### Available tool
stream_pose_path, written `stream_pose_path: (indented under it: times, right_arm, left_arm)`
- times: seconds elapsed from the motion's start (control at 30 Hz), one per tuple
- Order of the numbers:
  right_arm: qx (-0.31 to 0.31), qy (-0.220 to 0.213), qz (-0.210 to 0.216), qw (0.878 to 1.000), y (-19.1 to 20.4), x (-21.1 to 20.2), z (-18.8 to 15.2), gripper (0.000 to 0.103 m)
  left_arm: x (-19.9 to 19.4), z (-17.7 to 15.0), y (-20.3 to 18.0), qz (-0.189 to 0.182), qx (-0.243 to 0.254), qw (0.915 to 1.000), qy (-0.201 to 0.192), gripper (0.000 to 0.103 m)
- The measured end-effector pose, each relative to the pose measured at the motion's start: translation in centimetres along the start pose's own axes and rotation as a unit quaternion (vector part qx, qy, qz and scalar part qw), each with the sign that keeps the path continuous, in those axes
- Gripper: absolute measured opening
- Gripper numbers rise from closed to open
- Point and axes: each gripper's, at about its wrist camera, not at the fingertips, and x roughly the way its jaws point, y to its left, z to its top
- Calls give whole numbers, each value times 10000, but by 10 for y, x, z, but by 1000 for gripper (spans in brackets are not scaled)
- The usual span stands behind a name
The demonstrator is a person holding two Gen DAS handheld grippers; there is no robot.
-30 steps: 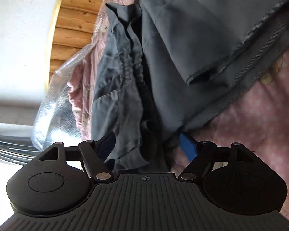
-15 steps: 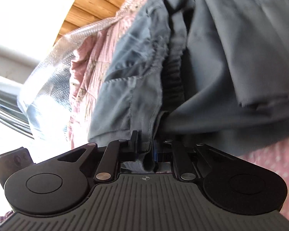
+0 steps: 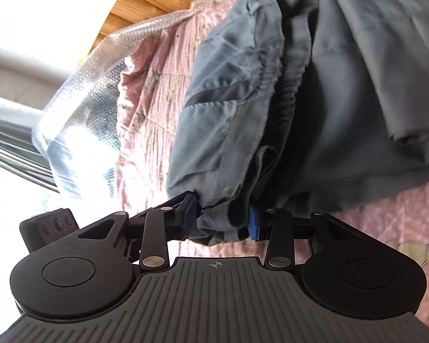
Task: Fold clothes
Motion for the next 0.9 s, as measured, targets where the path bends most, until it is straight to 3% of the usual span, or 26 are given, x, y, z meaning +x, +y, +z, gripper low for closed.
stream_pose_path:
  times: [0.13, 0.27, 0.33, 0.37, 0.43, 0.47, 0.5, 0.57, 0.67, 0.73, 0.77, 0.83, 0.9]
  right_arm:
    - [-858, -339, -637, 9937, 10, -21, 13, 7]
    - [-875, 179, -1525, 9843, -33, 9, 5, 6]
    - [-703, 303, -1476, 9861, -46, 11, 1, 5]
    - [-619, 347, -1436, 9871, -52, 11, 0, 9]
    - [-907, -28, -1558, 9836, -30, -13, 9, 18]
    - [-1072, -238, -1627, 9806, -17, -26, 15, 30]
    - [-1235, -447, -1695, 9767, -5, -39, 20, 32]
    - [-1595, -681, -1620, 9714, 16, -46, 38, 32]
    - [-2041, -628, -1598, 9638, 26, -17, 62, 32]
    - [-2197, -245, -1734, 9597, 11, 25, 66, 30]
    - [-2265, -43, -1806, 9571, 3, 46, 68, 35]
    - [-2139, 186, -1819, 9596, -19, 63, 68, 49]
    - [-2029, 459, -1944, 9586, -16, 72, 82, 50]
  left_arm:
    - [9, 5, -5, -130, -11, 9999, 32, 56]
    - [36, -4, -4, -27, 28, 9988, 479, 55]
    - [42, -7, -6, 73, 102, 9982, 586, 52]
    - [38, -6, -10, 41, 140, 9984, 539, 52]
    - [23, 0, -17, -111, 202, 9993, 304, 53]
    - [14, 5, -20, -214, 207, 9995, 107, 55]
    - [5, 10, -20, -249, 175, 9995, -127, 59]
    - [-3, 18, -15, -9, 8, 9989, -463, 63]
    - [20, 24, 2, 866, -276, 9958, -107, 60]
    - [35, 25, 6, 1399, -234, 9897, 187, 61]
    - [39, 25, 5, 1584, -161, 9868, 293, 63]
    - [44, 26, -2, 1723, -12, 9841, 435, 74]
    - [49, 28, -10, 1858, 85, 9808, 583, 84]
